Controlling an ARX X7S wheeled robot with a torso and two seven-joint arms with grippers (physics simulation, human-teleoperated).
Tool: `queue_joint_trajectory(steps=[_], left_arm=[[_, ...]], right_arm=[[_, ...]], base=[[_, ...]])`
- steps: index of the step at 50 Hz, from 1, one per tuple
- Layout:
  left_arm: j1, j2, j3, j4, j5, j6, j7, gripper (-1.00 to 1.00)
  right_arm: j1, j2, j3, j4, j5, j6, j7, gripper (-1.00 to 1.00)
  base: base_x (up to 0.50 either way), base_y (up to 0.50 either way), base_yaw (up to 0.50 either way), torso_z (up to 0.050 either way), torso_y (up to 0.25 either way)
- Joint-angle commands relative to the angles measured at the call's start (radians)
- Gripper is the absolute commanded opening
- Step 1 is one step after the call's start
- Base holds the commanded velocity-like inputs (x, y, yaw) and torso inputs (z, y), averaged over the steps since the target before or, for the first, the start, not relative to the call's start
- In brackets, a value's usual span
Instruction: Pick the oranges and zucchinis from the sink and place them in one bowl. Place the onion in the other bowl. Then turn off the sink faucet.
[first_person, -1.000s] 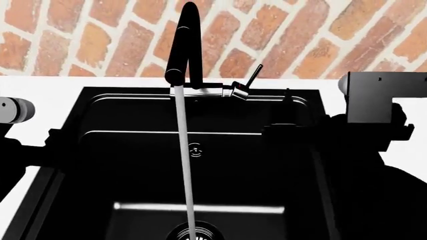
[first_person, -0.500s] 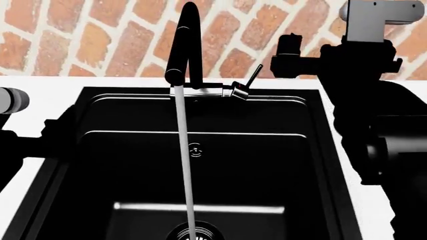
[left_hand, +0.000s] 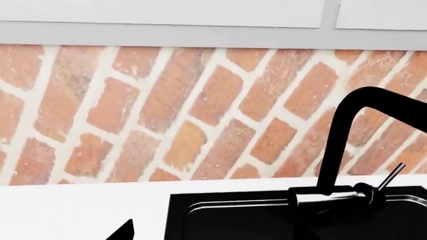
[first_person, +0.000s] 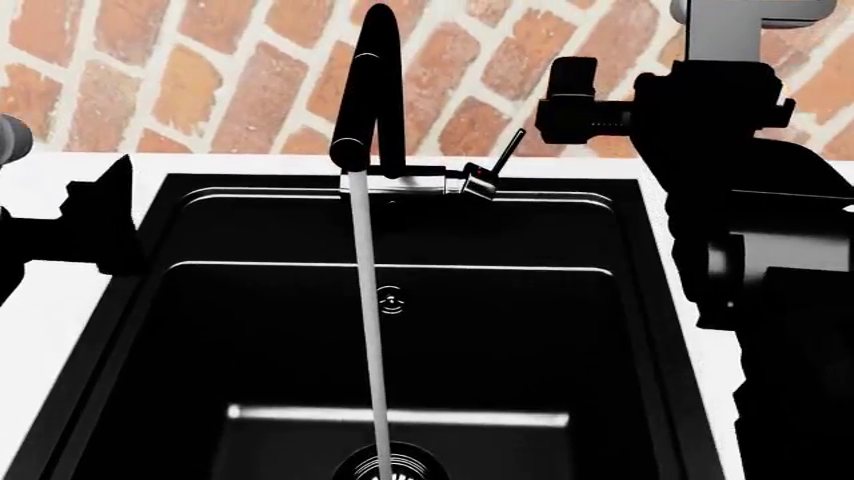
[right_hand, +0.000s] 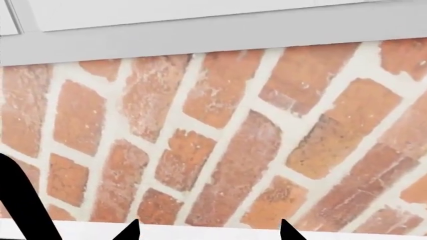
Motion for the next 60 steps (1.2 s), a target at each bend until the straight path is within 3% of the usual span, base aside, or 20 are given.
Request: queue_joint_trajectory(steps=[1, 8, 42, 60], left_arm=[[-0.144, 0.033, 0.004, -0.066, -0.012, -0.080, 0.030, 1.00], [-0.223, 0.060, -0.011, -0.143, -0.039, -0.107, 0.086, 1.00], [-0.213, 0.057, -0.010, -0.135, -0.038, -0.110, 0.070, 1.00], [-0.209, 0.058, -0.008, -0.130, -0.035, -0.109, 0.067, 1.00]], right_arm=[[0.002, -0.017, 0.094, 0.024, -0.096, 0.015, -0.018, 1.00], [-0.007, -0.021, 0.184, 0.024, -0.183, 0.022, -0.040, 1.00], [-0.018, -0.058, 0.767, 0.024, -0.737, 0.034, -0.106, 1.00], [-0.020, -0.084, 1.005, 0.024, -0.974, 0.052, -0.172, 1.00]], base=[[0.00, 0.00, 0.00, 0.000, 0.000], [0.00, 0.00, 0.00, 0.000, 0.000], [0.00, 0.00, 0.00, 0.007, -0.119], [0.00, 0.00, 0.00, 0.007, -0.106]])
